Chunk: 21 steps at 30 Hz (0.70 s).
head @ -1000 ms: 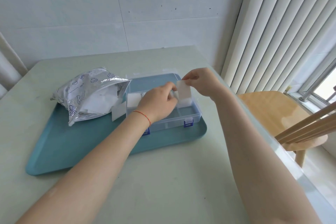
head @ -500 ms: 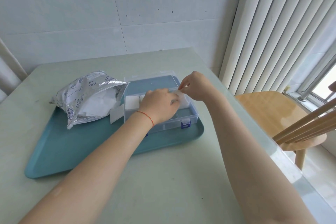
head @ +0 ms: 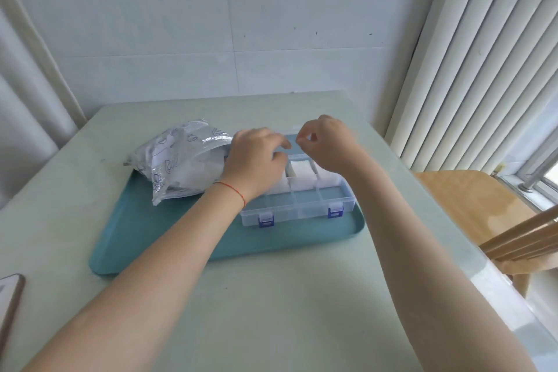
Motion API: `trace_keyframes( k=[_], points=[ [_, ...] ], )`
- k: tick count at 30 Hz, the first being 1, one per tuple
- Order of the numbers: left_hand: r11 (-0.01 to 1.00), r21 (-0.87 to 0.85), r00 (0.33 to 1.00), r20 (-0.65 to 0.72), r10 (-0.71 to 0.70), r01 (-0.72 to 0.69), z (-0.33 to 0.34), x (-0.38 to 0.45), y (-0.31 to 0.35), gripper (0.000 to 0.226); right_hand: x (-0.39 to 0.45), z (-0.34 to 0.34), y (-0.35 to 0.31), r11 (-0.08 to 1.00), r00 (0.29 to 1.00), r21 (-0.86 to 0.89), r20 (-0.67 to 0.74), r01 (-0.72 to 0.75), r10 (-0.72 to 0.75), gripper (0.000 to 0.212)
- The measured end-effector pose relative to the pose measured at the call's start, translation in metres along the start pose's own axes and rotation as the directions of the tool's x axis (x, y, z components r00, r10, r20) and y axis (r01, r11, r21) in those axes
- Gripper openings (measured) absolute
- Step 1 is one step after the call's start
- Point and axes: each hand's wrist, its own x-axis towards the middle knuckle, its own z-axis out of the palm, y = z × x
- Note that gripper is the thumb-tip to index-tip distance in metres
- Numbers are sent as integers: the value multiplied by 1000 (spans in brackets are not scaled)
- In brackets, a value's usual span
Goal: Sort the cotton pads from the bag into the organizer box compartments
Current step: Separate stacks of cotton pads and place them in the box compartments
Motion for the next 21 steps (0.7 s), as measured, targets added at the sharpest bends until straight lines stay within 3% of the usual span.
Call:
trace_keyframes(
  k=[6, 10, 12, 14, 16, 19, 21],
  points=[
    [987, -33, 954, -255, -158, 154, -48, -42, -54, 22, -6, 54, -81, 985, 947, 10, 274, 174, -170, 21],
    [946, -74, 923, -204, -325, 317, -65, -71, -74, 18, -9, 76, -100, 968, 912, -183, 402, 170, -83, 44],
    [929, -105, 912, -179, -368, 354, -71, -81, -83, 17, -8, 77, -107, 967, 919, -183, 382, 178, -97, 32],
    [896, -211, 892, -156, -425, 390, -74, -88, -87, 19, -7, 71, -109, 984, 941, -108, 323, 140, -98, 13],
    [826, -349, 851, -124, -510, 443, -77, -91, -87, 15, -6, 61, -111, 998, 961, 57, 274, 32, -46, 23],
    [679, -553, 828, 38, -559, 483, -77, -91, -87, 9, -12, 48, -117, 909, 960, 402, 279, -106, -12, 24],
    [589, -635, 821, 129, -557, 499, -76, -90, -88, 15, -18, 46, -125, 851, 948, 515, 310, -108, -68, 18]
  ],
)
